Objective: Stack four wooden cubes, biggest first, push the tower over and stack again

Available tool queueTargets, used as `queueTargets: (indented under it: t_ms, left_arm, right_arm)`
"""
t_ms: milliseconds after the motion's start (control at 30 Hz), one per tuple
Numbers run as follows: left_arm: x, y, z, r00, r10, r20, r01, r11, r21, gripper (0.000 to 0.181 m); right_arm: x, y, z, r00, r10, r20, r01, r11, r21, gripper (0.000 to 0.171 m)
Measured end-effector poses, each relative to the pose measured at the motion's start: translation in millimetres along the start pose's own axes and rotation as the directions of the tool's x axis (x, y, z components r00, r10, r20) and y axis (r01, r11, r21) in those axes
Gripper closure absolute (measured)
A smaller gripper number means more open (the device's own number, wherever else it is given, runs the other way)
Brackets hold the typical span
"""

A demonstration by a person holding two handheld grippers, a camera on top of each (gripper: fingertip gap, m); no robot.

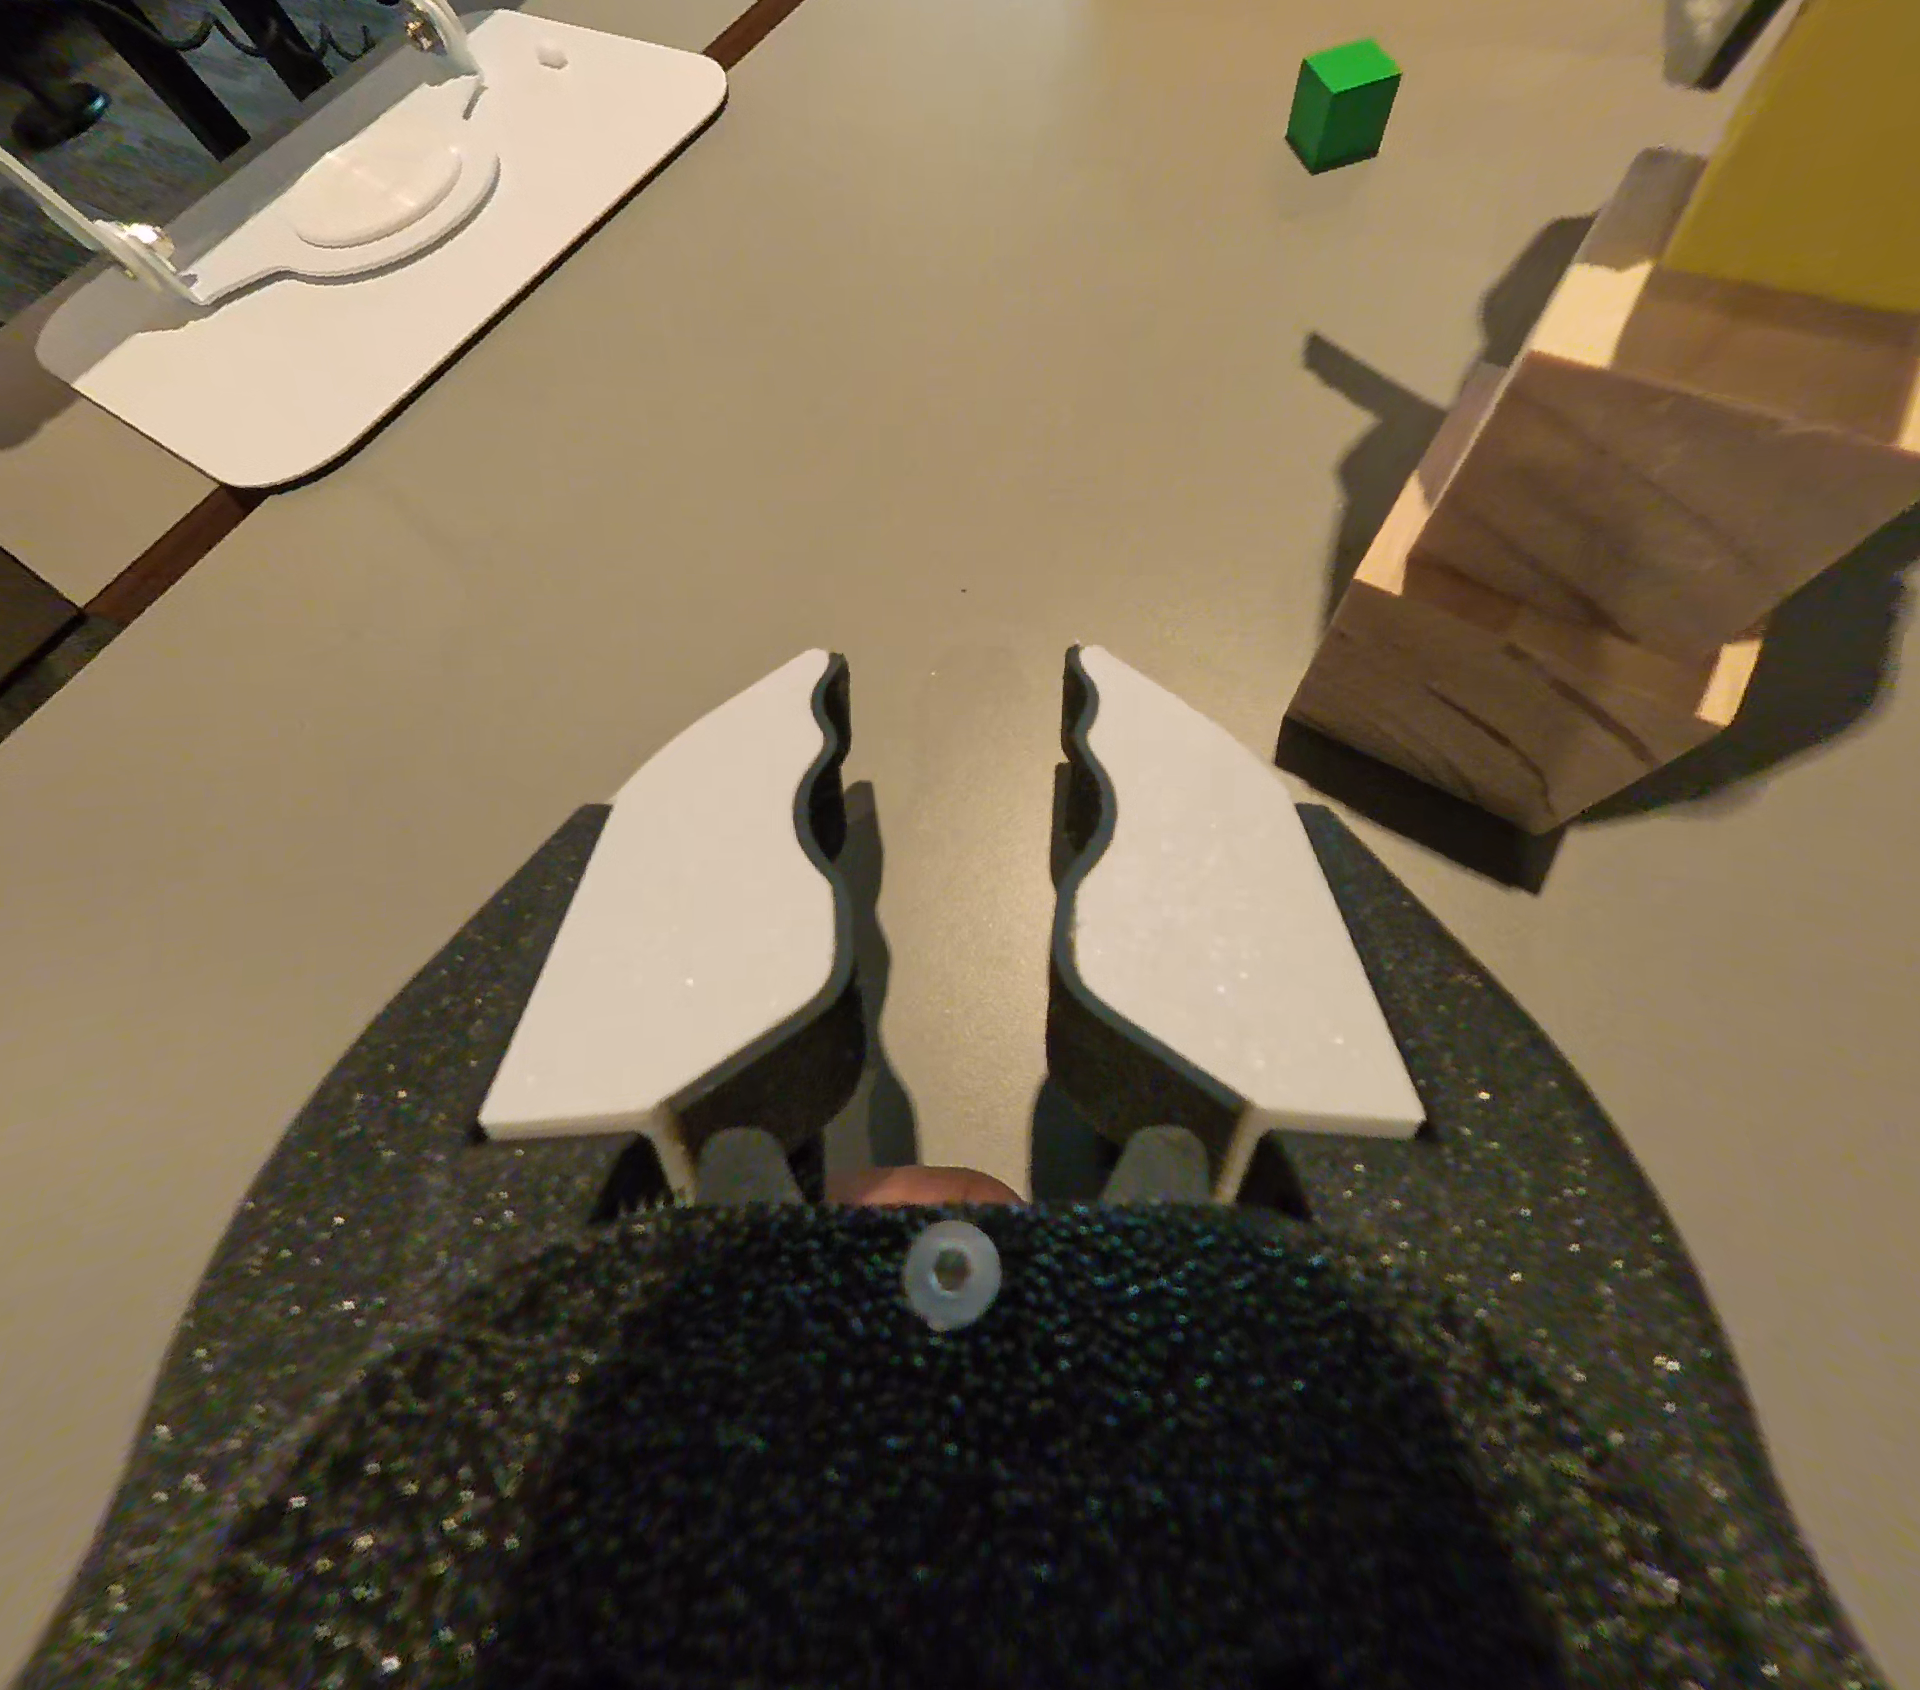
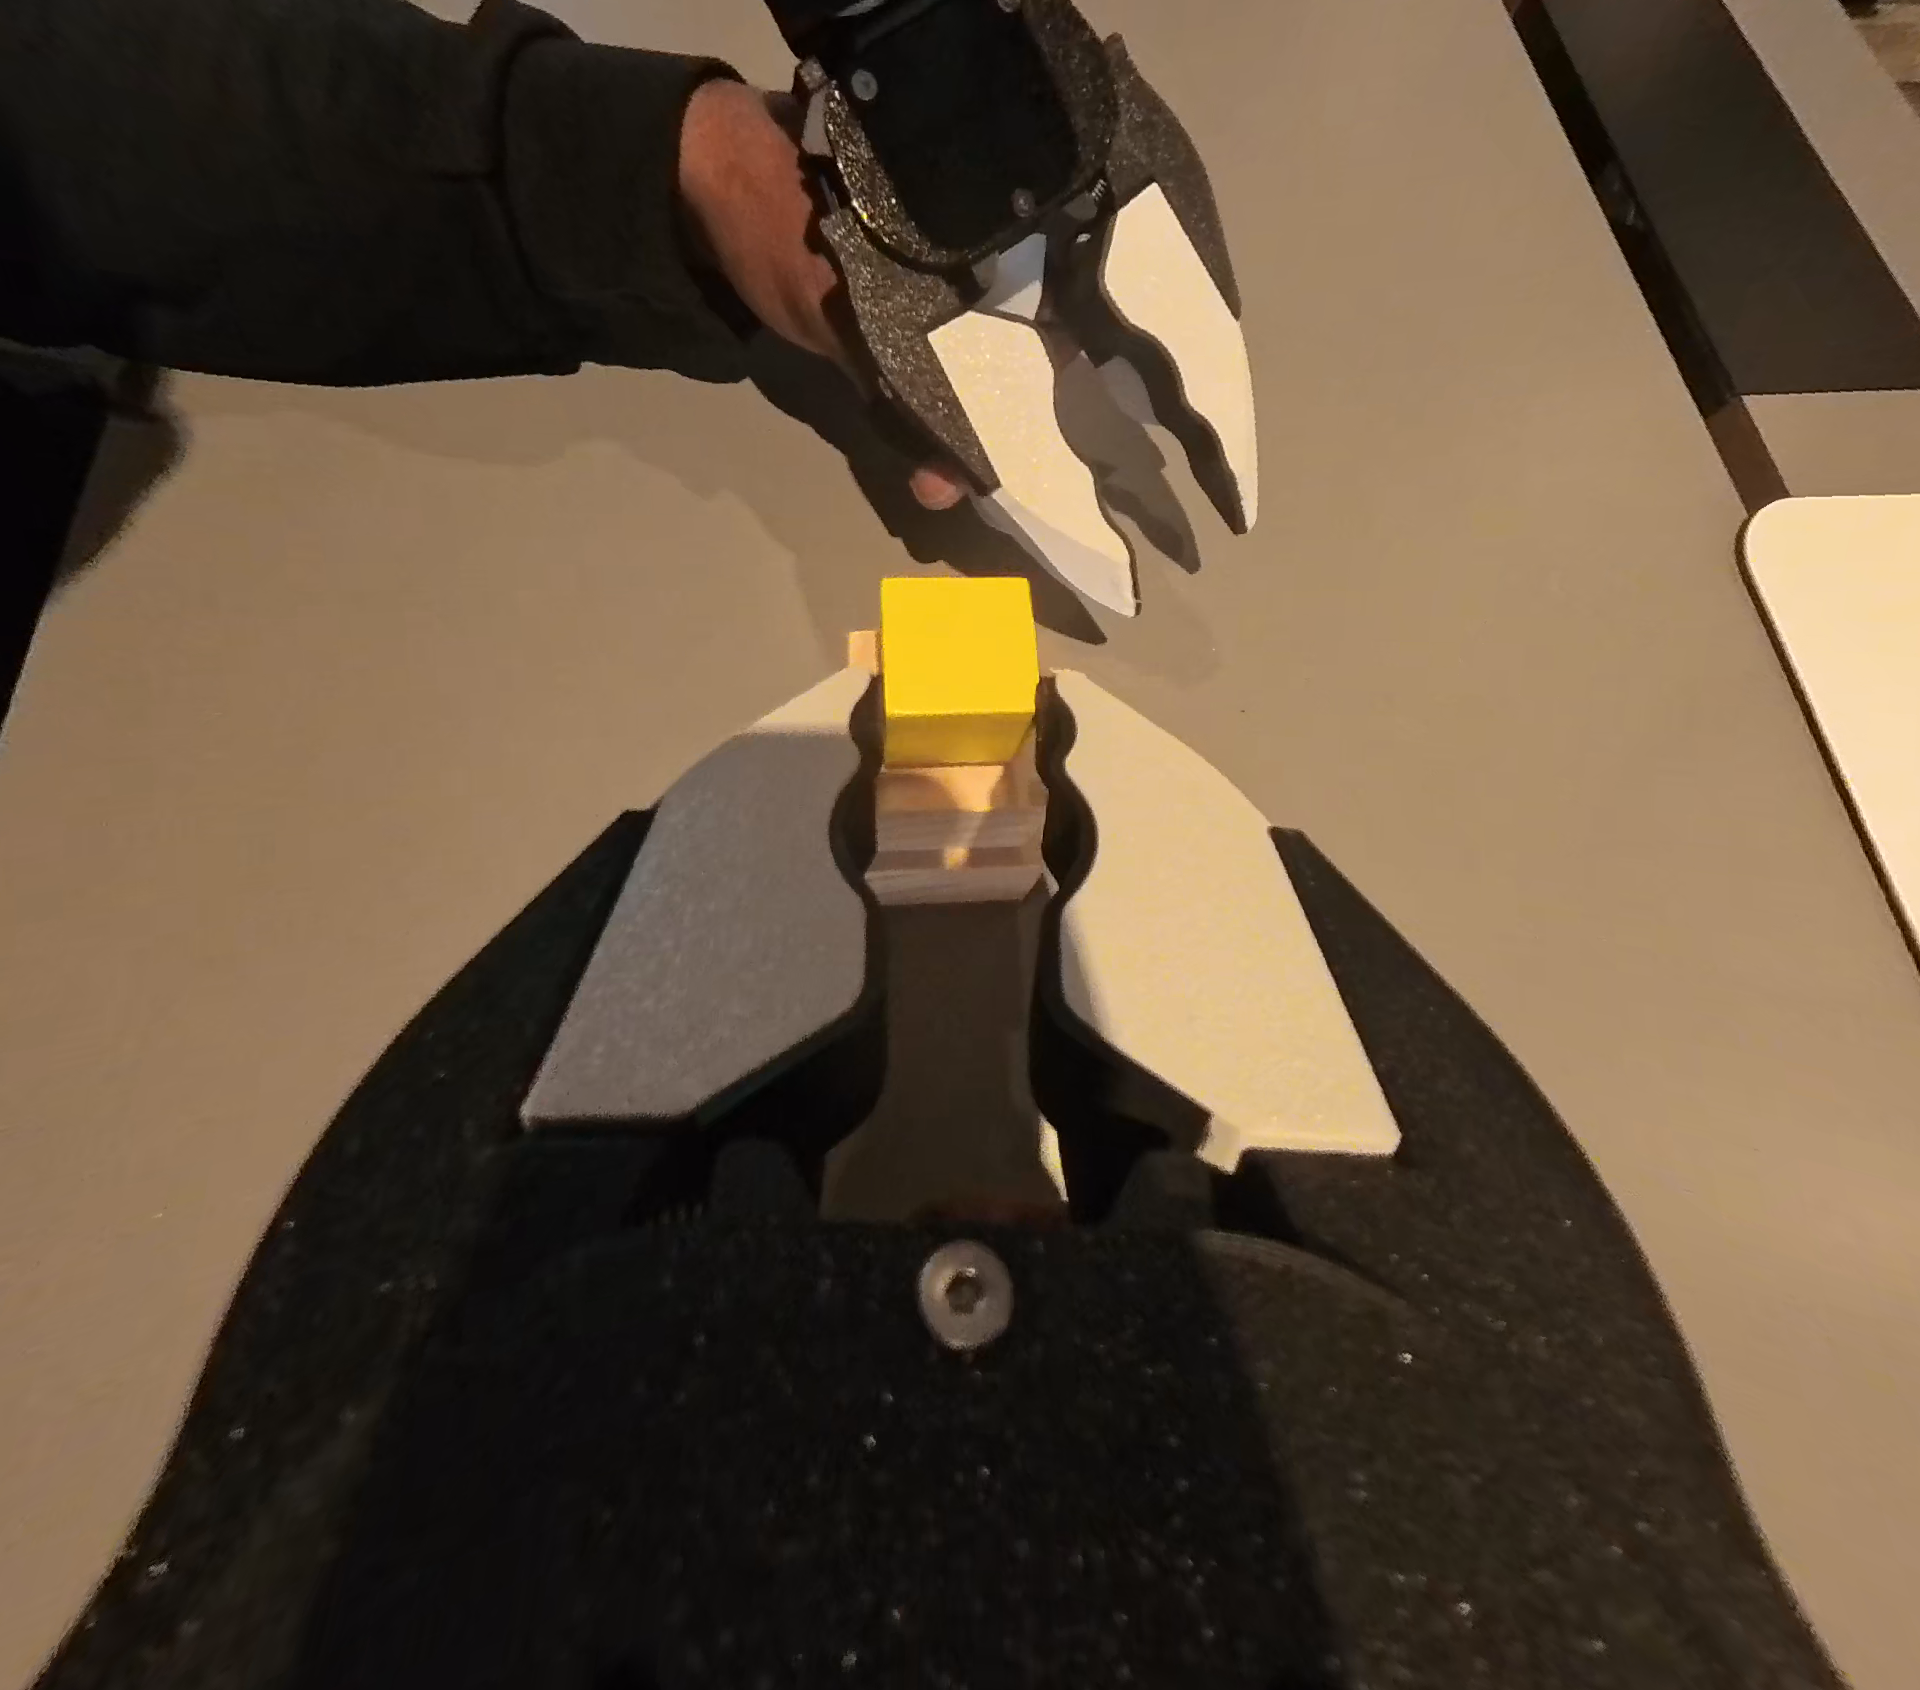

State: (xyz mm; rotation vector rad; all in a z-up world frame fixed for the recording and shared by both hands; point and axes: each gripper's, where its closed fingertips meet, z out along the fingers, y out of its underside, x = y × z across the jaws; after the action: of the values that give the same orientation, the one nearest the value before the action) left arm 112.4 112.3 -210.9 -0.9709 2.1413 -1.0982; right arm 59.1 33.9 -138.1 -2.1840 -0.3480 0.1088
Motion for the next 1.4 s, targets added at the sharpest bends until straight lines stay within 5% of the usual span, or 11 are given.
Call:
queueTargets:
  t_ms: [1133,1400]
  left_arm:
    - [0.6,-0.1,-0.3,1.0,0.003,0.0,-0.003,1.0,0.002,0.143]
    - [0.1,0.7,-0.6,1.0,0.002,0.0,-0.002,1.0,-0.001,0.142]
  right_arm:
    - [-1.1,9.7,7.6,1.0,-0.017,-0.005,0.017,0.998,-0.062,0.136]
    - [18.3,8.0,-24.9,0.998,-0.037,-0.045,0.034,0.998,-0.054,0.125]
